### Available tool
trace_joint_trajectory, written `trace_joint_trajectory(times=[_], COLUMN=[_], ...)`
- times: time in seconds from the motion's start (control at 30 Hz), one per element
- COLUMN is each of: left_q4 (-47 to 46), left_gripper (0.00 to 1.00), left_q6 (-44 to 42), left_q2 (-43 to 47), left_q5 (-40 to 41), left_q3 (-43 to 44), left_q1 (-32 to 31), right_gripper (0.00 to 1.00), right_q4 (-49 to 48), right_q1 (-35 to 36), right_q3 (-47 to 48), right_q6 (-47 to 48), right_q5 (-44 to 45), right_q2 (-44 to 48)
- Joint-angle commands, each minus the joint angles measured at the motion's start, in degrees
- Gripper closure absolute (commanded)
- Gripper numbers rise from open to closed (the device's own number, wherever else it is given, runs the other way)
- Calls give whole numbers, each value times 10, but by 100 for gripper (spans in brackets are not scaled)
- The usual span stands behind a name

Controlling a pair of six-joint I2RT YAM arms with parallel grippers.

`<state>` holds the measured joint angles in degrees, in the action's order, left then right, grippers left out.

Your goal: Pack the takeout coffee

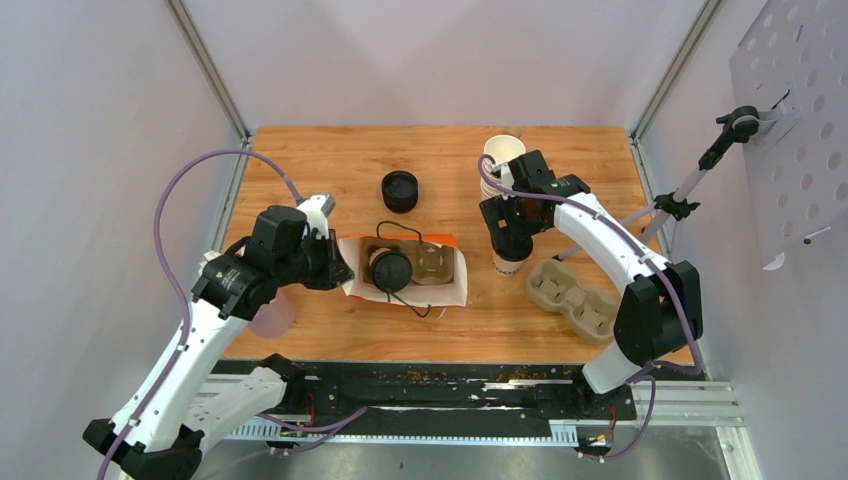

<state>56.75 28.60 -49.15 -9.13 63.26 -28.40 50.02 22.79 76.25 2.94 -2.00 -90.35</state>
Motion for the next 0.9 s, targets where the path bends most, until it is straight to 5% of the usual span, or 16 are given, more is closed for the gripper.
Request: trace_joint_trajectory(times=[0.0, 0.87], left_q4=[-15, -15], left_gripper=[100, 100], left_q6=[-12, -11], left_q2=[1, -4], left_q5=[-1, -1], left_q3=[8, 14], left_q1=[2, 2], right_gripper=[12, 19], right_q4=[-15, -9], right_q1=[-3, -2], right_q3=[16, -6], right_q6=[3, 10], right_q5=[0, 18], right_q2=[-5, -7])
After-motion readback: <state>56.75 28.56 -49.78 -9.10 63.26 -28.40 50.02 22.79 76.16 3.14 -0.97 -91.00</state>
